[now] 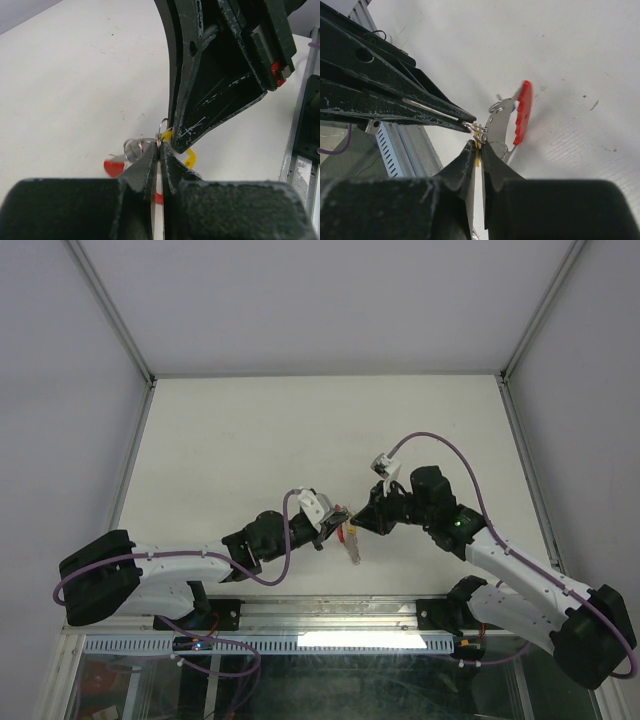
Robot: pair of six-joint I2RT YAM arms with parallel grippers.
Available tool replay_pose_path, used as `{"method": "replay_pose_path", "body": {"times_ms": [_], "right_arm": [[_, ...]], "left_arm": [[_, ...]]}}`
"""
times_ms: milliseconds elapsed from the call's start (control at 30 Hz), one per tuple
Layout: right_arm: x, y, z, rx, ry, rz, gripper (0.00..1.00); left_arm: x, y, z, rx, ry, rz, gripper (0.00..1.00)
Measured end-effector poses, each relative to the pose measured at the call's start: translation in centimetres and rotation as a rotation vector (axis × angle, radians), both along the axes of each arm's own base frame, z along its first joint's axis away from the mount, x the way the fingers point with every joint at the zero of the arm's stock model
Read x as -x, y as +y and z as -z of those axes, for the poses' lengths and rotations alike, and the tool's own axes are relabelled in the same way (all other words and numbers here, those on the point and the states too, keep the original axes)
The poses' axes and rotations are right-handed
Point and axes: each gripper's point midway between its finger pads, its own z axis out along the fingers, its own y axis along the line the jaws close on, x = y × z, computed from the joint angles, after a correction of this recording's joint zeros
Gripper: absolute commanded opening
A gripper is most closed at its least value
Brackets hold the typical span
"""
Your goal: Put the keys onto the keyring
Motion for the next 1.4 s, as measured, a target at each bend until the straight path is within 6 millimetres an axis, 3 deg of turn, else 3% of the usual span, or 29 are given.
{"method": "replay_pose_path", "body": {"times_ms": [133,733,1100,1400], "right_arm": [[0.2,-0.1,-0.1,0.002,-0.005,-0.005,0.0],[0.3,-1.1,-2.1,0.161,-0.036,-0.097,0.0],[0.1,-2.0,-2.1,0.288,-0.035,-0.163,0.02],[-0.2,-2.7,-0.9,0.374,-0.032,-0.192,0.05]], "left_arm": [[0.0,0.0,0.0,0.0,0.0,-0.001,0.0],[-0.1,-0.1,-1.2,0.038,-0.02,0.0,0.0],[0.0,0.0,-1.1,0.03,-0.023,0.003,0.0],[0.2,0.1,-0.4,-0.005,-0.025,0.014,0.0]]}}
